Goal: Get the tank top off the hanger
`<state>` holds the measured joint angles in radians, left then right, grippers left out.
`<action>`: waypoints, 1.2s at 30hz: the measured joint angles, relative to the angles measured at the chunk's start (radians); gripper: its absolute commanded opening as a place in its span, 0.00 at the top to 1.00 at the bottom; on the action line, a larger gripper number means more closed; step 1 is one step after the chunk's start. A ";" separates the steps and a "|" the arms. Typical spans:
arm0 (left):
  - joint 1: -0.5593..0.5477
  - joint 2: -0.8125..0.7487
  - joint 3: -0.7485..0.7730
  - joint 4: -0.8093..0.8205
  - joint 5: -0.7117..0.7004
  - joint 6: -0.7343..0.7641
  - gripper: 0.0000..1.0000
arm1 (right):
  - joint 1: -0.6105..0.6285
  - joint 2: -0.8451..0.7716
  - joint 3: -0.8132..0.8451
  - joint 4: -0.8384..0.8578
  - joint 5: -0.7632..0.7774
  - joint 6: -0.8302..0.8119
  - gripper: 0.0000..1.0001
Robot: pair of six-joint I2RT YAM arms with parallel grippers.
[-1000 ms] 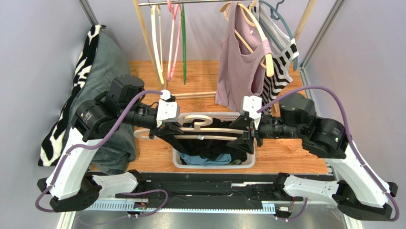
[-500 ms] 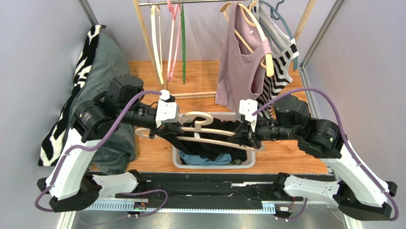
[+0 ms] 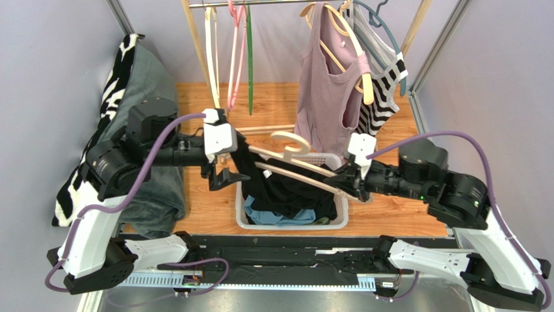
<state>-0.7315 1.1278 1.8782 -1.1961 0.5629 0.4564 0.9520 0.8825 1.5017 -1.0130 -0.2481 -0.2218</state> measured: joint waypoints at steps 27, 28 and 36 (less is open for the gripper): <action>0.145 -0.020 -0.207 0.215 0.061 -0.321 0.16 | 0.000 -0.179 -0.100 0.058 0.124 0.095 1.00; 0.145 -0.013 -0.203 0.219 0.061 -0.324 0.17 | 0.000 -0.180 -0.102 0.060 0.122 0.097 1.00; 0.145 0.025 -0.170 0.248 0.092 -0.350 0.79 | 0.000 -0.180 -0.116 0.075 0.107 0.114 1.00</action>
<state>-0.5861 1.1526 1.7084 -0.9478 0.6552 0.1062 0.9520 0.7025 1.3861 -0.9382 -0.1410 -0.1081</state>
